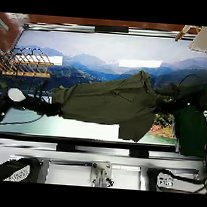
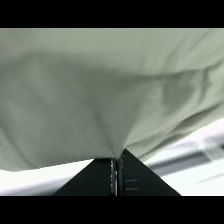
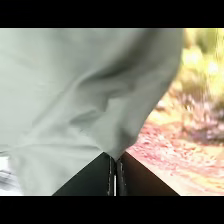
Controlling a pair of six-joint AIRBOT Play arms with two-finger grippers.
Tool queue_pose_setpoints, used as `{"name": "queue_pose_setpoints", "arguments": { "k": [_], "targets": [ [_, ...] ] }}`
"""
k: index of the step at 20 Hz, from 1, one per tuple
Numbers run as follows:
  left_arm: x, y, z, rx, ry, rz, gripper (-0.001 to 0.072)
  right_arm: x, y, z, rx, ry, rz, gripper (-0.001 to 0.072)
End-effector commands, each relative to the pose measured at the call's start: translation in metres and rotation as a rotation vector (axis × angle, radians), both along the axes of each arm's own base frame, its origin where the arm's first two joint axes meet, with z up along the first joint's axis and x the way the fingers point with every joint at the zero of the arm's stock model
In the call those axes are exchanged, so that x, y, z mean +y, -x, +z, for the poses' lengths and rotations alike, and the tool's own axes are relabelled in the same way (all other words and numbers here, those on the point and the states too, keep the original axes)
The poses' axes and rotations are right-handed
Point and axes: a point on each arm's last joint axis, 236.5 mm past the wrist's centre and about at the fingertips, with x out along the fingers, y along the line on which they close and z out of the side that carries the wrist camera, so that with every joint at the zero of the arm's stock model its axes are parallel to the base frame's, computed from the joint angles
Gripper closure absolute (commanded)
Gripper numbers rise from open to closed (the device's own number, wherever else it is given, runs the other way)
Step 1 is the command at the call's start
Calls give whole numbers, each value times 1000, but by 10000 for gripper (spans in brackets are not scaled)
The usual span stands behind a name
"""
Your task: Fold the shirts.
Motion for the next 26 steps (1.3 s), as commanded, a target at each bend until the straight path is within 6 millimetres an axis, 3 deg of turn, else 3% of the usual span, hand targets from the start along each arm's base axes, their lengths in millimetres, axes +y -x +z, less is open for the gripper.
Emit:
{"name": "queue_pose_setpoints", "arguments": {
  "k": [1,2,3,5,6,7,8,9,10,11,13,16,18,20,22,26],
  "targets": [
    [33,-52,145,-430,-167,-14,678,-5,-37,130,-431,108,69,652],
    [41,-57,223,-625,-194,10,678,-9,-45,202,-637,171,45,651],
    [46,-49,298,-810,-200,39,678,-12,-44,276,-851,232,9,652],
    [51,2,443,-1176,-162,105,678,-14,-2,430,-1301,341,-94,651],
    [55,41,501,-1339,-132,138,678,-12,36,494,-1499,381,-146,651],
    [58,77,543,-1463,-99,172,677,-7,74,538,-1644,408,-181,651],
    [62,111,574,-1570,-77,196,677,-1,113,569,-1757,424,-205,651],
    [66,144,596,-1662,-62,214,678,6,145,588,-1832,426,-221,651],
    [68,167,606,-1713,-52,225,678,10,168,597,-1873,425,-236,651],
    [69,182,607,-1727,-52,223,678,11,184,600,-1889,428,-250,651],
    [66,186,587,-1657,-81,190,677,8,197,595,-1866,437,-283,651],
    [79,157,535,-1451,-218,175,678,-5,183,570,-1746,511,-275,651],
    [91,132,499,-1321,-291,182,678,-12,161,541,-1615,520,-249,651],
    [93,105,456,-1184,-328,160,678,-15,134,499,-1434,506,-197,651],
    [91,74,405,-1042,-346,128,678,-20,102,444,-1222,476,-144,651],
    [86,3,260,-680,-379,52,678,-33,18,304,-844,355,-113,651]
  ]
}}
